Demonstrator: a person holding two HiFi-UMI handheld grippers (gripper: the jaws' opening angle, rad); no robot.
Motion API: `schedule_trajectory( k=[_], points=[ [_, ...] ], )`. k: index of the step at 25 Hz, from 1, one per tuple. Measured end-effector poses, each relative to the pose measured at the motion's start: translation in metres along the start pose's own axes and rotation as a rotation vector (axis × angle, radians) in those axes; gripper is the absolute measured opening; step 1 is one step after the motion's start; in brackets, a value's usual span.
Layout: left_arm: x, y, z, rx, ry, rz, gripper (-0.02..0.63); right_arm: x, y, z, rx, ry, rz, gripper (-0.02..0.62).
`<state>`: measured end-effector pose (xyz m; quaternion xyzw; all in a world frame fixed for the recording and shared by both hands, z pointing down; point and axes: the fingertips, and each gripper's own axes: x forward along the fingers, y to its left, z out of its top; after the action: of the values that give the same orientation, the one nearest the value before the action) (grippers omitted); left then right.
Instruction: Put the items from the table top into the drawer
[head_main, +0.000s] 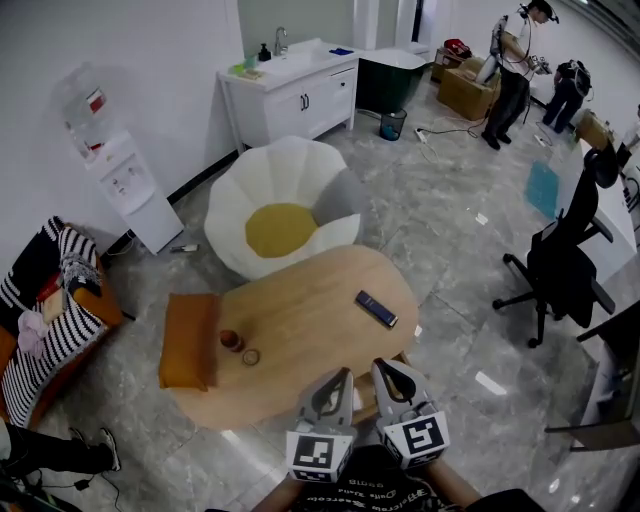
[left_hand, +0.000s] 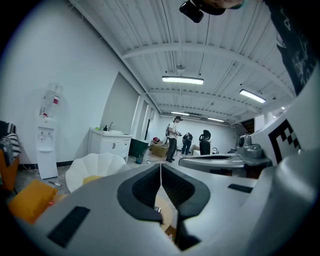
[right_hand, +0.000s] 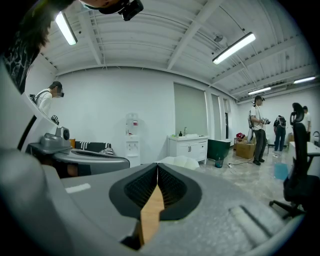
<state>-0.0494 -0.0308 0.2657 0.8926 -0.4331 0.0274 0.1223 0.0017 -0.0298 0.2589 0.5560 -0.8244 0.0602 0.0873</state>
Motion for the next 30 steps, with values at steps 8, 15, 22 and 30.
schedule_trajectory(
  k=[8, 15, 22, 30],
  points=[
    [0.053, -0.003, 0.002, -0.028, 0.009, 0.015, 0.012, 0.027, -0.043, -0.005, -0.006, 0.046, 0.071, 0.005],
    [0.091, 0.001, 0.004, -0.032, 0.015, 0.064, 0.012, 0.051, -0.071, -0.013, 0.005, 0.081, 0.130, 0.088],
    [0.119, 0.015, -0.009, -0.061, 0.058, 0.121, 0.012, 0.078, -0.093, -0.027, 0.026, 0.132, 0.178, 0.189],
    [0.150, 0.030, -0.026, -0.077, 0.102, 0.153, 0.012, 0.108, -0.121, -0.045, 0.025, 0.171, 0.195, 0.229]
  ],
)
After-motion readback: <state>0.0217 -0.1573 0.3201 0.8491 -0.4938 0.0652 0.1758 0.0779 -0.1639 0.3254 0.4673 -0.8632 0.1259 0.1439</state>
